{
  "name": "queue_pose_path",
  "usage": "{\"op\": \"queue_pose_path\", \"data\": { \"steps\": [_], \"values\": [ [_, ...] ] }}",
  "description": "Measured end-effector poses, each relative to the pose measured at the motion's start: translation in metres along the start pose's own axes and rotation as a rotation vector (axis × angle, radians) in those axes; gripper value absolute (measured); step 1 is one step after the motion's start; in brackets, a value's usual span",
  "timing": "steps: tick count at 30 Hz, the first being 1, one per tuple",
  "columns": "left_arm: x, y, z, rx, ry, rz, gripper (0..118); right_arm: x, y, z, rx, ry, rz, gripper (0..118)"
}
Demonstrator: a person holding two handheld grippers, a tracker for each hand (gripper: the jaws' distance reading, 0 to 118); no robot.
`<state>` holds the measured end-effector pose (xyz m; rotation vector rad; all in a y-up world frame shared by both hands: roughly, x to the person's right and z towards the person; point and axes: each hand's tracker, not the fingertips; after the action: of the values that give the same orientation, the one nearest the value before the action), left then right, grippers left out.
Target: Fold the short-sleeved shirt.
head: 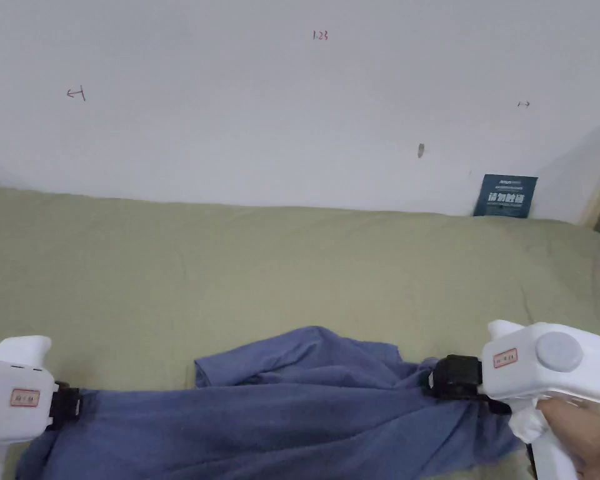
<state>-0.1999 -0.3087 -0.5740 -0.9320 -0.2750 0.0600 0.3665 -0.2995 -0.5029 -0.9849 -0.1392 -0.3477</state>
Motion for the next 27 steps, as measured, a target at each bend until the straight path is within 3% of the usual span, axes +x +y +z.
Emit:
{"op": "queue_pose_path", "data": {
  "steps": [2,6,11,19,27],
  "values": [
    [-0.001,0.000,-0.003,-0.010,-0.002,-0.009,2,-0.008,-0.001,-0.008,-0.062,-0.079,0.073,13],
    [0.000,-0.001,-0.006,-0.018,-0.013,-0.016,2,-0.027,-0.010,-0.002,0.020,-0.113,0.194,13],
    [0.009,0.002,0.004,0.028,-0.034,-0.014,2,-0.039,-0.009,0.030,0.120,-0.059,0.224,13],
    [0.029,0.056,0.062,0.189,-0.108,-0.033,2,-0.067,0.020,0.103,0.367,0.068,0.226,13],
    [0.041,0.148,0.126,0.381,-0.159,-0.030,2,-0.095,0.074,0.147,0.501,0.075,0.195,13]
  ]
}}
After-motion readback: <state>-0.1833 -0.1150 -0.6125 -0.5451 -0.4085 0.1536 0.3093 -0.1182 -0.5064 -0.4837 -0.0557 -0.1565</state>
